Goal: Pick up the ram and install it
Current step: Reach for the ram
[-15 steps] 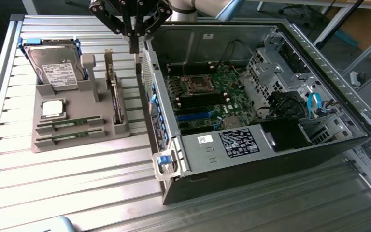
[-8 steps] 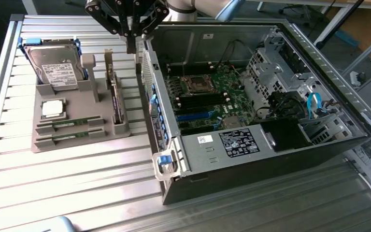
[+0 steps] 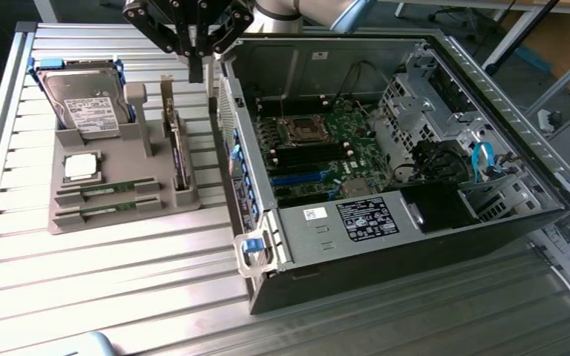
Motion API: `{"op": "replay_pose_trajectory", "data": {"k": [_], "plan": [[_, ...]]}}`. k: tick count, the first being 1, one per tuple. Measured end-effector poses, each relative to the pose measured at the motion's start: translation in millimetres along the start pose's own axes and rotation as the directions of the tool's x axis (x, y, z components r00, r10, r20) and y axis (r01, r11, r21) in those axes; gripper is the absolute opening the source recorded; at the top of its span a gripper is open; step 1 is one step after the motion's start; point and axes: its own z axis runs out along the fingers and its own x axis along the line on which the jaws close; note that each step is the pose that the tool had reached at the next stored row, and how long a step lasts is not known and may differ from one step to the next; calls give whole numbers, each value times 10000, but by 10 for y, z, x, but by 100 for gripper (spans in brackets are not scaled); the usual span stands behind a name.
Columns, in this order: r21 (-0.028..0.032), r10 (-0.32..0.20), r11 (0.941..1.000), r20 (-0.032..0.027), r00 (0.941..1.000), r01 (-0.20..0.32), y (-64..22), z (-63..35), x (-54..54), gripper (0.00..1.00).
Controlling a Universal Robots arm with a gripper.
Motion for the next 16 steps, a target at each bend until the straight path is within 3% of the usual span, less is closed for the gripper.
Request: {"op": "replay_pose_trajectory", "data": {"k": [16], "plan": [[50, -1, 10000, 3, 10000, 1, -10, -4, 134, 10]]}}
